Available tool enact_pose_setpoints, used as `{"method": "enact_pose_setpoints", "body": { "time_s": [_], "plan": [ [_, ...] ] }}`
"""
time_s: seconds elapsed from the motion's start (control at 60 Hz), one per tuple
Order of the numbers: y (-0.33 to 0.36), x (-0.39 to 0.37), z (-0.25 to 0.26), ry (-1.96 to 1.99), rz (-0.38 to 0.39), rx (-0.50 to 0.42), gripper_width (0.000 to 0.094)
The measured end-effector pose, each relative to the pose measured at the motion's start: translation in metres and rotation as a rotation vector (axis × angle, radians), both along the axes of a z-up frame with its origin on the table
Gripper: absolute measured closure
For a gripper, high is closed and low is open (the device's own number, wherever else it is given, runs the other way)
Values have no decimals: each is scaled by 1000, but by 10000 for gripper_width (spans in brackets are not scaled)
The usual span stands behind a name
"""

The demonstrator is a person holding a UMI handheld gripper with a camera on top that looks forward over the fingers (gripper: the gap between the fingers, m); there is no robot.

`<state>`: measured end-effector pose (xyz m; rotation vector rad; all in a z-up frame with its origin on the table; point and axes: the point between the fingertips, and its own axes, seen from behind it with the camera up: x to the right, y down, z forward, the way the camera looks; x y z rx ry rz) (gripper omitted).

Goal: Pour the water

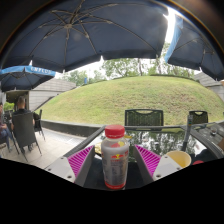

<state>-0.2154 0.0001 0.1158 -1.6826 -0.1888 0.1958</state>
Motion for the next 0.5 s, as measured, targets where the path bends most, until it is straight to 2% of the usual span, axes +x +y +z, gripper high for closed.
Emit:
{"method": "enact_pose_setpoints", "body": {
  "time_s": [0.083,0.1,0.117,0.133,0.283,0.417,0.5],
  "plan": [
    [27,-10,2,-2,-27,14,154],
    [31,-11,3,-4,-30,20,197],
    [35,-13,4,-7,-32,26,281],
    [37,-13,2,-12,-38,27,405],
    [32,-12,6,5,-73,68,582],
    [35,-7,8,72,-73,87,618],
    [37,-1,11,236,-56,33,618]
  ]
}}
